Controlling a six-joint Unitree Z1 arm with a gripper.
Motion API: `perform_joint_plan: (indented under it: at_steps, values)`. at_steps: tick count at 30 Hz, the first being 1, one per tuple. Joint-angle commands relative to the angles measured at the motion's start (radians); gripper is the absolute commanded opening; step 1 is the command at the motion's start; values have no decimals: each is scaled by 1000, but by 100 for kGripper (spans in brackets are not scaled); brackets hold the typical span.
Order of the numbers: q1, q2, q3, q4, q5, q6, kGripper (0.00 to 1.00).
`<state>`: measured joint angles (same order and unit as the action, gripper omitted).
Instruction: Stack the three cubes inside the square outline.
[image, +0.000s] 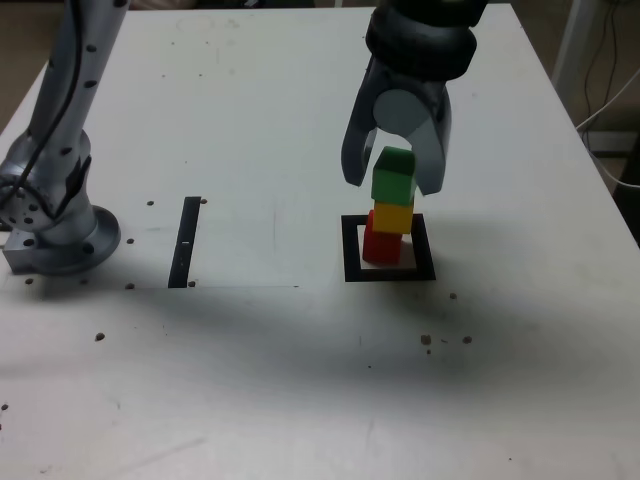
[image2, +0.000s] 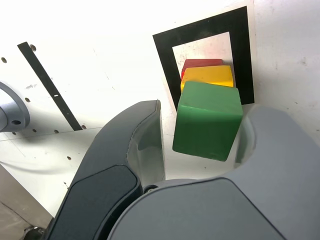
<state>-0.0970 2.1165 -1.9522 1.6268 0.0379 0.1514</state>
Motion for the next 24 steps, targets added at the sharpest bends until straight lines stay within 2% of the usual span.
perform_joint_plan:
  at_steps: [1, 7, 11, 18, 24]
  values:
    - [-1, 4, 2, 15, -1, 2, 95]
    - [0, -2, 0, 14, 2, 2, 97]
    - [0, -19, -3, 13, 17, 1, 99]
    - [0, -90, 12, 13, 51, -2, 99]
    - [0, -150, 61, 13, 61, -4, 99]
